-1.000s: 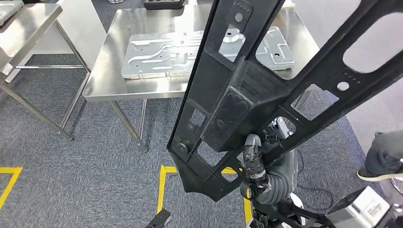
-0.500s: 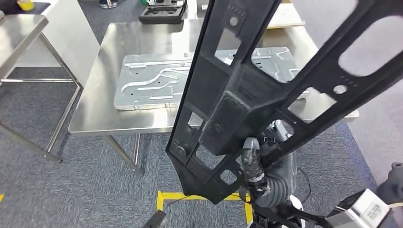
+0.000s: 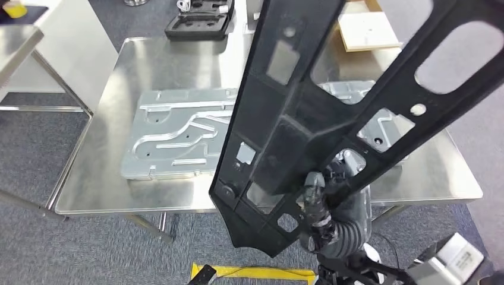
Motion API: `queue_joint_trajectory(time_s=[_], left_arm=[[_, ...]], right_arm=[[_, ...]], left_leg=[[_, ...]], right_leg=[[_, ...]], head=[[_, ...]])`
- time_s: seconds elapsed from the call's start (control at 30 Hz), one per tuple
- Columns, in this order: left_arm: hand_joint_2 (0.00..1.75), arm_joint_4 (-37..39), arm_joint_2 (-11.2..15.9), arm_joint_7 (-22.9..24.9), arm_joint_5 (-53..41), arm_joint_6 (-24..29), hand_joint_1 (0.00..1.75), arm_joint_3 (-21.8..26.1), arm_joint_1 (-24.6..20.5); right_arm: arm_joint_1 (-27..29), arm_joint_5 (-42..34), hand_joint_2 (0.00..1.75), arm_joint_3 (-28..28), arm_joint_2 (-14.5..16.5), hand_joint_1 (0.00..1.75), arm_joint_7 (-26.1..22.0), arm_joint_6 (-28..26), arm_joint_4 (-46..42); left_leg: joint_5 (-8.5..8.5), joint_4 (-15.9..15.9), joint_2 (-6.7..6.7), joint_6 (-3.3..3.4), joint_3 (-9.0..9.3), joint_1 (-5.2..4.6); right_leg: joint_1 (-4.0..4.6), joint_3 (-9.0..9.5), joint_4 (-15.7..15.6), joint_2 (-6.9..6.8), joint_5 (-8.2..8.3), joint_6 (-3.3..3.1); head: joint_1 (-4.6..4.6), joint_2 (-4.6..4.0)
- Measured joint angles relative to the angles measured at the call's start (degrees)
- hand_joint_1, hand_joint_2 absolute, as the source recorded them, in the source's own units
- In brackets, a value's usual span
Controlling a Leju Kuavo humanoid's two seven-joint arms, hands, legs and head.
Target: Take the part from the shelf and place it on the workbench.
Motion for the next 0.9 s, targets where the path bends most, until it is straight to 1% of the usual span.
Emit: queue_joint_trajectory(time_s=[0.03, 0.07, 0.1, 0.13, 0.17, 0.2, 0.23, 0.27, 0.3, 0.33, 0.37, 0.43, 0.47, 0.5, 0.53, 0.6, 0.63, 0.67, 0.7, 0.73, 0.77, 0.8, 0.83, 0.87, 0.9], left_arm=[[1.75, 0.00, -0.02, 0.02, 0.00, -0.03, 0.00, -0.07, -0.03], [1.75, 0.00, -0.03, 0.09, -0.01, -0.07, 0.00, -0.14, 0.01], [1.75, 0.00, -0.03, 0.25, 0.03, -0.14, 0.00, -0.19, 0.10], [1.75, 0.00, -0.03, 0.46, 0.19, -0.27, 0.00, -0.22, 0.25], [1.75, 0.01, -0.01, 0.69, 0.39, -0.42, 0.00, -0.24, 0.41], [1.75, 0.02, 0.02, 0.91, 0.69, -0.59, 0.00, -0.25, 0.53], [1.75, 0.04, 0.05, 1.07, 0.98, -0.74, 0.00, -0.25, 0.60], [1.75, 0.05, 0.07, 1.18, 1.19, -0.85, 0.00, -0.25, 0.63], [1.75, 0.07, 0.07, 1.27, 1.39, -0.93, 0.00, -0.25, 0.59], [1.75, 0.07, 0.06, 1.32, 1.50, -0.98, 0.00, -0.25, 0.57], [1.75, 0.07, 0.05, 1.35, 1.58, -1.03, 0.00, -0.25, 0.56], [1.75, 0.08, 0.05, 1.26, 1.67, -1.14, 0.00, -0.25, 0.49], [1.75, 0.08, 0.04, 1.18, 1.72, -1.20, 0.00, -0.25, 0.40], [1.75, 0.09, 0.03, 1.11, 1.76, -1.25, 0.00, -0.25, 0.28], [1.75, 0.09, 0.03, 1.08, 1.80, -1.27, 0.00, -0.25, 0.18], [1.75, 0.10, 0.03, 1.07, 1.85, -1.35, 0.00, -0.25, 0.15], [1.75, 0.10, 0.03, 1.07, 1.80, -1.38, 0.00, -0.25, 0.17], [1.75, 0.11, 0.03, 1.07, 1.72, -1.38, 0.00, -0.25, 0.19], [1.75, 0.11, 0.03, 1.06, 1.58, -1.32, 0.00, -0.25, 0.21], [1.75, 0.11, 0.03, 1.05, 1.42, -1.23, 0.00, -0.25, 0.22], [1.75, 0.11, 0.03, 1.05, 1.28, -1.10, 0.00, -0.25, 0.21], [1.75, 0.11, 0.02, 1.08, 1.16, -0.98, 0.00, -0.25, 0.19], [1.75, 0.11, 0.01, 1.13, 1.07, -0.86, 0.00, -0.25, 0.17], [1.75, 0.12, 0.00, 1.19, 1.00, -0.74, 0.00, -0.25, 0.15], [1.75, 0.13, -0.02, 1.24, 0.96, -0.67, 0.00, -0.25, 0.14]], right_arm=[[-0.01, 0.01, 1.75, 0.00, -0.01, 1.75, 0.02, 0.01, 0.08], [0.01, 0.01, 1.75, 0.00, -0.02, 1.75, 0.04, 0.02, 0.25], [0.01, -0.01, 1.75, 0.00, -0.03, 1.75, 0.07, 0.02, 0.44], [0.00, -0.02, 1.75, 0.00, -0.04, 1.75, 0.09, 0.03, 0.62], [-0.03, -0.02, 1.75, 0.00, -0.04, 1.75, 0.09, 0.04, 0.74], [-0.06, -0.02, 1.75, 0.00, -0.04, 1.75, 0.10, 0.04, 0.79], [-0.08, -0.01, 1.75, 0.00, -0.04, 1.75, 0.10, 0.04, 0.80], [-0.14, -0.01, 1.75, 0.00, -0.04, 1.75, 0.11, 0.05, 0.80], [-0.21, 0.00, 1.75, 0.00, -0.04, 1.75, 0.11, 0.05, 0.80], [-0.29, 0.00, 1.75, 0.00, -0.04, 1.75, 0.11, 0.05, 0.81], [-0.35, 0.00, 1.75, 0.00, -0.04, 1.75, 0.14, 0.05, 0.81], [-0.39, 0.00, 1.75, 0.00, -0.04, 1.75, 0.17, 0.05, 0.81], [-0.40, 0.01, 1.75, 0.00, -0.04, 1.75, 0.19, 0.06, 0.80], [-0.43, 0.01, 1.75, 0.00, -0.04, 1.75, 0.18, 0.05, 0.80], [-0.45, 0.01, 1.75, 0.00, -0.04, 1.75, 0.19, 0.05, 0.80], [-0.44, 0.01, 1.75, 0.00, -0.05, 1.75, 0.20, 0.06, 0.80], [-0.43, 0.01, 1.75, 0.00, -0.07, 1.75, 0.20, 0.06, 0.81], [-0.42, 0.01, 1.75, 0.00, -0.08, 1.75, 0.20, 0.06, 0.83], [-0.41, 0.01, 1.75, 0.00, -0.09, 1.75, 0.21, 0.06, 0.85], [-0.43, 0.01, 1.75, 0.00, -0.10, 1.75, 0.21, 0.06, 0.87], [-0.50, 0.01, 1.75, 0.00, -0.11, 1.75, 0.22, 0.07, 0.87], [-0.57, 0.01, 1.75, 0.00, -0.11, 1.75, 0.22, 0.07, 0.88], [-0.66, 0.01, 1.75, 0.00, -0.11, 1.75, 0.23, 0.08, 0.87], [-0.74, 0.01, 1.75, 0.00, -0.11, 1.75, 0.23, 0.08, 0.87], [-0.77, 0.01, 1.75, 0.00, -0.11, 1.75, 0.24, 0.09, 0.87]], left_leg=[[-0.15, 3.55, 0.15, -0.11, -2.50, 0.06], [-1.98, 6.21, 0.22, -0.21, -4.94, 0.17], [-4.79, 7.59, 0.24, -0.35, -6.94, 0.30], [-7.96, 8.07, 0.26, -0.56, -8.70, 0.43], [-10.17, 7.18, 0.28, -0.84, -9.68, 0.60], [-10.14, 5.02, 0.30, -1.15, -9.99, 0.80], [-7.44, 1.97, 0.31, -1.43, -9.91, 1.03], [-3.38, -1.46, 0.35, -1.59, -9.92, 1.22], [0.40, -4.21, 0.45, -1.64, -9.87, 1.35], [3.66, -6.01, 0.53, -1.55, -9.82, 1.42], [5.56, -6.71, 0.61, -1.32, -9.86, 1.42], [7.81, -6.58, 0.70, -0.63, -9.60, 1.53], [8.50, -6.59, 0.76, -0.25, -9.66, 1.57], [8.79, -6.62, 0.83, 0.17, -9.81, 1.58], [9.06, -6.70, 0.90, 0.53, -10.03, 1.51], [9.35, -6.63, 0.93, 1.05, -10.58, 1.09], [9.49, -6.58, 0.94, 1.26, -10.90, 0.83], [9.64, -6.51, 0.95, 1.46, -11.23, 0.55], [9.81, -6.44, 0.93, 1.63, -11.56, 0.26], [9.98, -6.38, 0.88, 1.74, -11.84, 0.01], [10.13, -6.34, 0.81, 1.81, -12.08, -0.20], [10.29, -6.32, 0.76, 1.81, -12.25, -0.36], [10.45, -6.34, 0.74, 1.72, -12.32, -0.44], [10.60, -6.30, 0.75, 1.58, -12.35, -0.46], [10.79, -6.33, 0.79, 1.36, -12.32, -0.43]], right_leg=[[-0.06, 0.99, -0.55, -0.12, -0.41, -0.09], [-0.12, 2.11, -1.07, -0.24, -0.91, -0.09], [-0.19, 3.26, -1.45, -0.26, -1.42, -0.05], [-0.29, 4.54, -1.75, -0.19, -2.05, 0.03], [-0.39, 5.66, -1.87, -0.10, -2.66, 0.15], [-0.51, 6.65, -1.87, 0.00, -3.27, 0.32], [-0.59, 7.39, -1.86, 0.07, -3.84, 0.56], [-0.60, 7.99, -1.70, 0.13, -4.34, 0.85], [-0.55, 8.33, -1.47, 0.22, -4.80, 1.22], [-0.45, 8.46, -1.18, 0.31, -5.21, 1.62], [-0.34, 8.58, -0.83, 0.41, -5.58, 2.00], [-0.25, 8.67, -0.29, 0.49, -6.33, 2.68], [-0.27, 8.55, 0.46, 0.38, -7.25, 2.90], [-0.30, 8.08, 2.02, 0.23, -8.82, 3.05], [-0.32, 7.18, 4.72, 0.06, -11.09, 3.14], [-0.23, 4.66, 12.07, -0.14, -16.00, 3.14], [-0.11, 3.81, 15.02, -0.15, -17.45, 3.07], [0.04, 3.78, 16.23, -0.15, -17.78, 2.90], [0.23, 4.82, 15.21, -0.15, -17.02, 2.58], [0.46, 6.65, 12.53, -0.15, -15.64, 2.16], [0.79, 9.29, 8.29, -0.16, -14.14, 1.55], [1.10, 11.57, 4.46, -0.23, -13.15, 0.95], [1.39, 13.10, 1.82, -0.33, -12.30, 0.55], [1.60, 13.90, -0.04, -0.42, -11.91, 0.24], [1.68, 13.78, -0.34, -0.50, -11.75, 0.17]], head=[[-0.07, 0.00], [-0.13, 0.00], [-0.11, 0.00], [-0.14, 0.00], [-0.14, 0.00], [-0.15, 0.00], [-0.15, 0.00], [-0.20, 0.00], [-0.27, 0.00], [-0.30, 0.00], [-0.38, 0.00], [-0.28, 0.00], [-0.23, 0.00], [-0.10, 0.00], [-0.04, 0.00], [0.07, 0.00], [0.07, 0.00], [0.07, 0.00], [0.07, 0.00], [0.07, 0.00], [0.06, 0.00], [0.02, 0.00], [0.02, 0.00], [0.05, 0.00], [0.05, 0.00]])
